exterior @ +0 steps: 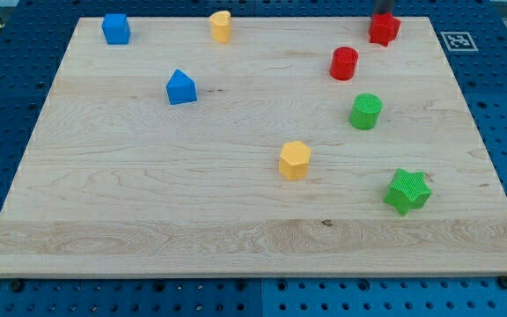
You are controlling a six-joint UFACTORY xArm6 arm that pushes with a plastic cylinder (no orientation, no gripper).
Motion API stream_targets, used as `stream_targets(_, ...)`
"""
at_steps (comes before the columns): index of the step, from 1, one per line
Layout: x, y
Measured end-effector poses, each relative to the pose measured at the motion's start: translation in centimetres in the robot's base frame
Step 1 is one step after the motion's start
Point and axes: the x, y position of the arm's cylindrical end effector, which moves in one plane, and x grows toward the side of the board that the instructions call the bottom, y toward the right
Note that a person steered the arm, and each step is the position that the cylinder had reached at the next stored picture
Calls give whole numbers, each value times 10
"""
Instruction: Move the red star right to the red circle
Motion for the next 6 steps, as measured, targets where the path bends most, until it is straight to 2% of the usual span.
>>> stream_targets(3, 61, -5)
stream_targets(4, 66, -1)
stream_targets(5, 69, 26)
stream_targets(6, 77, 18)
